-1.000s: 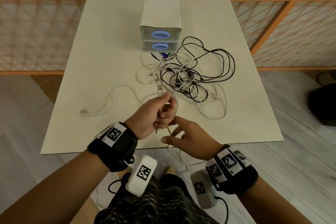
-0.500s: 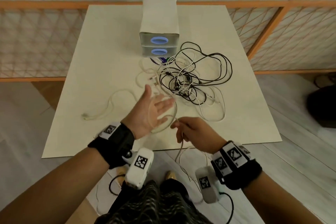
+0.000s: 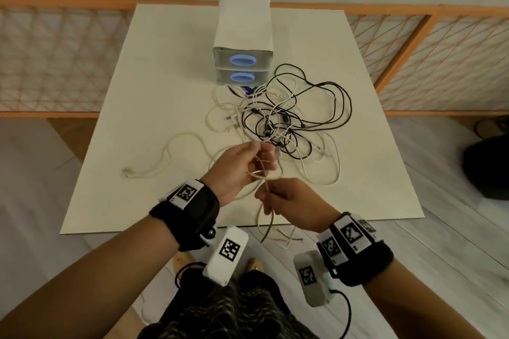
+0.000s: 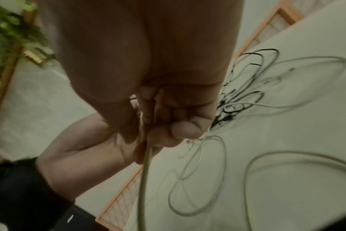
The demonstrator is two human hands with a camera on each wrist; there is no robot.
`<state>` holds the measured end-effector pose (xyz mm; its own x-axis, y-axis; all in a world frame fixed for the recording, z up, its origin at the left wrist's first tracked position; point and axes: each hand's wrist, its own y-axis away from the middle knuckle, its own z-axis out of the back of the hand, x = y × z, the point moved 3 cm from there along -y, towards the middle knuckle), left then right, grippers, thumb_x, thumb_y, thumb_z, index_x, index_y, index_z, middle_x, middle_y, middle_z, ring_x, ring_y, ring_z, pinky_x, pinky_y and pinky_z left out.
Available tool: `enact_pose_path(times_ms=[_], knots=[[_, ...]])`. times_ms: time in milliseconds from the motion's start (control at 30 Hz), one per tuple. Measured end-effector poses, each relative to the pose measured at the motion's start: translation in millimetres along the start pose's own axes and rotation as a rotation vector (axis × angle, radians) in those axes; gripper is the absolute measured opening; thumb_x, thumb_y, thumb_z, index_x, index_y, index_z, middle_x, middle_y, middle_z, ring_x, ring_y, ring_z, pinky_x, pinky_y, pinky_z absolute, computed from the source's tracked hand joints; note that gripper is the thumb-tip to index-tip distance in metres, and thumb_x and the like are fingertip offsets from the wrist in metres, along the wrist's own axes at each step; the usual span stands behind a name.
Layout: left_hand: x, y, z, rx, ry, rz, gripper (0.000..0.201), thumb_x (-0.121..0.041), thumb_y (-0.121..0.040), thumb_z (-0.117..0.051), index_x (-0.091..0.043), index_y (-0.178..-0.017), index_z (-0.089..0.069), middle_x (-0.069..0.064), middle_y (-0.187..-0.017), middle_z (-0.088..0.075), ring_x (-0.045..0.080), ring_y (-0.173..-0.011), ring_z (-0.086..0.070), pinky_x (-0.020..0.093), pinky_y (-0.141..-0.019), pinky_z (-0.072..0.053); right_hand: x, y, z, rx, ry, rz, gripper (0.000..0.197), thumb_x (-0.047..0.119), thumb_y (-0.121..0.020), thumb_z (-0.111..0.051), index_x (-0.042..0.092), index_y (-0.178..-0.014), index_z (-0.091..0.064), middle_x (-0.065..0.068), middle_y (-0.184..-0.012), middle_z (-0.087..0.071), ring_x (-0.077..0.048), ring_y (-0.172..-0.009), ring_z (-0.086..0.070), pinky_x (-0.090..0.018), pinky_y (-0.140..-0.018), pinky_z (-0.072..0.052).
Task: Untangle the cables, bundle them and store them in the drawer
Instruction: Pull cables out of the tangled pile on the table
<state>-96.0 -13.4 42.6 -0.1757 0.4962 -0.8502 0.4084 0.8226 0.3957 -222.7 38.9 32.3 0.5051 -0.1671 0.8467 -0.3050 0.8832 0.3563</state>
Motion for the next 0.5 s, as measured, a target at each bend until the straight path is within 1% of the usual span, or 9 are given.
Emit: enact_pose_path(times_ms=[67,133,167,233,300,367,400,433,500], knots=[[3.7,3.8,3.4,-0.024,-0.084,-0.013,0.031,-0.021,-0.102,-0.031,-0.009,-0.091,-0.058,-0.005,-0.059,-0.052,0.009,-0.052,-0.046,0.026,-0.059,-0.037,-6.2,6.5,-0.7,-0.013,-0.195,-0.042,0.013,0.031,-0.086,-0.056,0.030,-0.097,-0.062,0.002,-0.087,-0.069,-0.004,-0.075,-0.059,-0.024,-0.073,-0.048],[17.4,10.2,2.2,0.006,-0.225,0.007,0.032,-0.022,-0.102,-0.033,-0.013,-0.084,-0.057,-0.011,-0.050,-0.044,0.006,-0.047,-0.035,0.023,-0.055,-0.032,-7.7,9.2,2.2,-0.065,-0.356,-0.111,0.020,0.038,-0.090,-0.053,0.035,-0.109,-0.060,0.000,-0.105,-0.067,-0.007,-0.090,-0.060,-0.024,-0.078,-0.045],[27.3,14.7,-0.5,0.041,-0.287,0.036,0.032,-0.024,-0.102,-0.034,-0.015,-0.081,-0.057,-0.012,-0.048,-0.042,0.006,-0.047,-0.033,0.023,-0.053,-0.032,-7.5,8.3,2.8,-0.093,-0.441,-0.146,0.024,0.038,-0.092,-0.050,0.032,-0.114,-0.060,0.001,-0.107,-0.066,-0.010,-0.093,-0.060,-0.026,-0.080,-0.045],[46.2,24.5,-6.3,0.121,-0.363,0.107,0.031,-0.030,-0.101,-0.035,-0.018,-0.079,-0.053,-0.011,-0.050,-0.039,0.007,-0.048,-0.033,0.022,-0.051,-0.031,-6.4,3.4,3.1,-0.148,-0.682,-0.203,0.027,0.030,-0.094,-0.047,0.017,-0.112,-0.063,-0.002,-0.096,-0.065,-0.016,-0.086,-0.061,-0.028,-0.076,-0.046],[64.1,30.7,-5.7,0.212,-0.553,0.134,0.034,-0.035,-0.099,-0.037,-0.020,-0.072,-0.050,-0.010,-0.054,-0.041,0.006,-0.048,-0.035,0.020,-0.050,-0.033,-5.4,-2.5,6.0,-0.223,-0.891,-0.242,0.022,0.022,-0.095,-0.046,0.009,-0.103,-0.061,-0.004,-0.080,-0.064,-0.018,-0.076,-0.061,-0.029,-0.071,-0.047],[79.7,32.7,4.2,0.304,-0.796,0.145,0.037,-0.036,-0.099,-0.038,-0.021,-0.067,-0.049,-0.009,-0.059,-0.045,0.002,-0.050,-0.040,0.019,-0.056,-0.036,-6.1,-6.6,13.6,-0.317,-0.963,-0.249,0.019,0.020,-0.097,-0.043,0.009,-0.098,-0.057,-0.003,-0.067,-0.060,-0.018,-0.068,-0.059,-0.031,-0.070,-0.048],[85.0,33.2,10.8,0.332,-0.816,0.168,0.035,-0.035,-0.098,-0.039,-0.021,-0.069,-0.051,-0.008,-0.062,-0.049,0.001,-0.054,-0.043,0.020,-0.063,-0.039,-5.8,-7.1,16.9,-0.339,-0.940,-0.241,0.019,0.020,-0.098,-0.041,0.008,-0.098,-0.056,-0.002,-0.063,-0.057,-0.018,-0.064,-0.056,-0.031,-0.067,-0.049],[87.2,31.8,16.4,0.338,-0.785,0.185,0.031,-0.037,-0.096,-0.042,-0.020,-0.073,-0.055,-0.008,-0.067,-0.054,0.002,-0.061,-0.048,0.024,-0.072,-0.042,-5.0,-6.9,18.7,-0.334,-0.879,-0.229,0.020,0.021,-0.098,-0.040,0.008,-0.097,-0.055,-0.002,-0.060,-0.054,-0.017,-0.060,-0.053,-0.031,-0.064,-0.048],[80.1,26.6,24.4,0.282,-0.668,0.172,0.025,-0.042,-0.089,-0.049,-0.020,-0.090,-0.062,-0.008,-0.089,-0.064,0.005,-0.085,-0.057,0.030,-0.091,-0.043,-1.9,-5.4,14.2,-0.260,-0.683,-0.204,0.023,0.022,-0.099,-0.039,0.009,-0.091,-0.057,-0.004,-0.059,-0.054,-0.017,-0.055,-0.053,-0.031,-0.061,-0.049]])
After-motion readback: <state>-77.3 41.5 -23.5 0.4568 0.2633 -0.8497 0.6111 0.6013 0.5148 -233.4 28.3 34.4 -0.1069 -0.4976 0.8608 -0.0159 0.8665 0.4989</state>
